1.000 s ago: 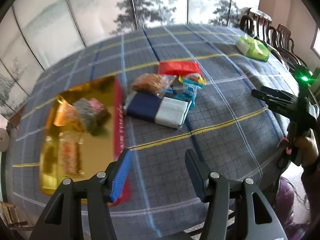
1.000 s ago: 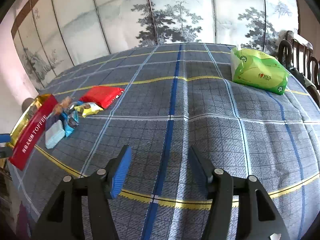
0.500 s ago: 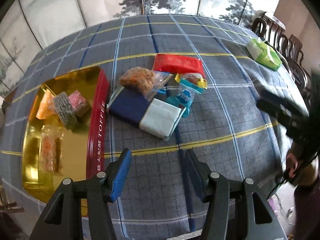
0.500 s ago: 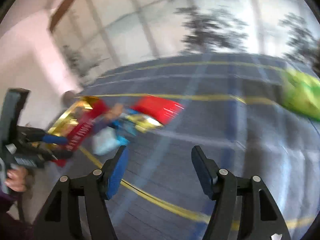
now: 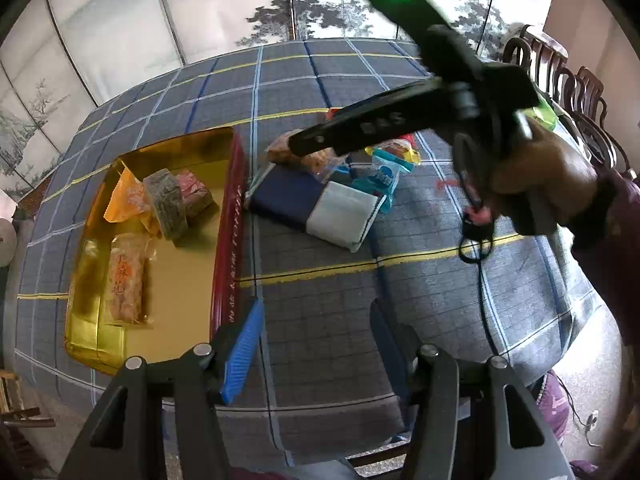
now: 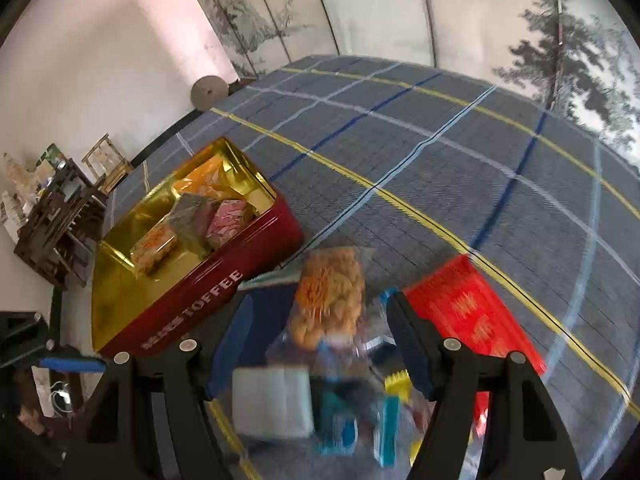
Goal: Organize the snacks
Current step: 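Grasp the orange-labelled peanut bag with the right gripper, then carry the blue candy over the tin with the left gripper while the right holds the peanut bag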
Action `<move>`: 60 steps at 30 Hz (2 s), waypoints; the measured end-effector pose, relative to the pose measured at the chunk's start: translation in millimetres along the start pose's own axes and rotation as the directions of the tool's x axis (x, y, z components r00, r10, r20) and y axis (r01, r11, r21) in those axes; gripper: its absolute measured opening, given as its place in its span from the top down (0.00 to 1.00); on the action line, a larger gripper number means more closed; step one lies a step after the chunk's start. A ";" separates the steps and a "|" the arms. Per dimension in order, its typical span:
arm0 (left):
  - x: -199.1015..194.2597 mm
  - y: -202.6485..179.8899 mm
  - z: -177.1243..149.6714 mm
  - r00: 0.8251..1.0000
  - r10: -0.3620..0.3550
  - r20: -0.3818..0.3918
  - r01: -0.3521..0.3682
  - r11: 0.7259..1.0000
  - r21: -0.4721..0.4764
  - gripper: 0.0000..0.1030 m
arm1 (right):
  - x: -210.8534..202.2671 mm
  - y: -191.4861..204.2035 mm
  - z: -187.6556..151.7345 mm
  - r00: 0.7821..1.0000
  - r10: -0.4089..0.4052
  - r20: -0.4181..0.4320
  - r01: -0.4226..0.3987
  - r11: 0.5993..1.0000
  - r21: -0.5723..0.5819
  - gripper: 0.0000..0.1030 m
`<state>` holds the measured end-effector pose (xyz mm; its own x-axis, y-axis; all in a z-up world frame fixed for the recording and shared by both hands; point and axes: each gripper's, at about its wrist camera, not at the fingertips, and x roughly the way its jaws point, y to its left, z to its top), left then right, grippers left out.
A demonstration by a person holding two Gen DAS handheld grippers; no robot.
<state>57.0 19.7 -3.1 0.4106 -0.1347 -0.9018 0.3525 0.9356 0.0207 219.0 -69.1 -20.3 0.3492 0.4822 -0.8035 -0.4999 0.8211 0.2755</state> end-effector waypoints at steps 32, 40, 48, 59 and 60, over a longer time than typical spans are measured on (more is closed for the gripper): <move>33.9 -37.5 58.2 0.988 -0.148 -0.054 0.153 0.983 0.105 0.45 | -166.7 -110.9 -235.8 0.895 -0.420 0.153 0.300 0.818 0.491 0.67; 71.8 -58.7 94.6 0.976 -0.210 -0.063 0.218 0.956 0.196 0.45 | -167.1 -106.2 -237.5 0.897 -0.394 0.199 0.250 0.825 0.506 0.67; 108.5 -61.3 114.1 0.975 -0.186 -0.120 0.207 0.959 0.196 0.45 | -169.7 -106.0 -239.4 0.898 -0.379 0.224 0.223 0.830 0.512 0.67; 98.1 -75.3 106.1 0.983 -0.166 -0.077 0.175 0.977 0.124 0.74 | -168.5 -110.6 -239.4 0.897 -0.389 0.210 0.231 0.818 0.527 0.67; 90.5 -75.8 103.5 0.981 -0.177 -0.072 0.184 0.977 0.103 0.74 | -167.4 -110.9 -238.8 0.897 -0.394 0.201 0.239 0.814 0.529 0.67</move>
<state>154.4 -97.3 -41.6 0.2799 -0.2747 -0.9199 0.5072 0.8559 -0.1012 26.7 -313.9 -42.3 0.6694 0.1701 -0.7232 0.0961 0.9454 0.3114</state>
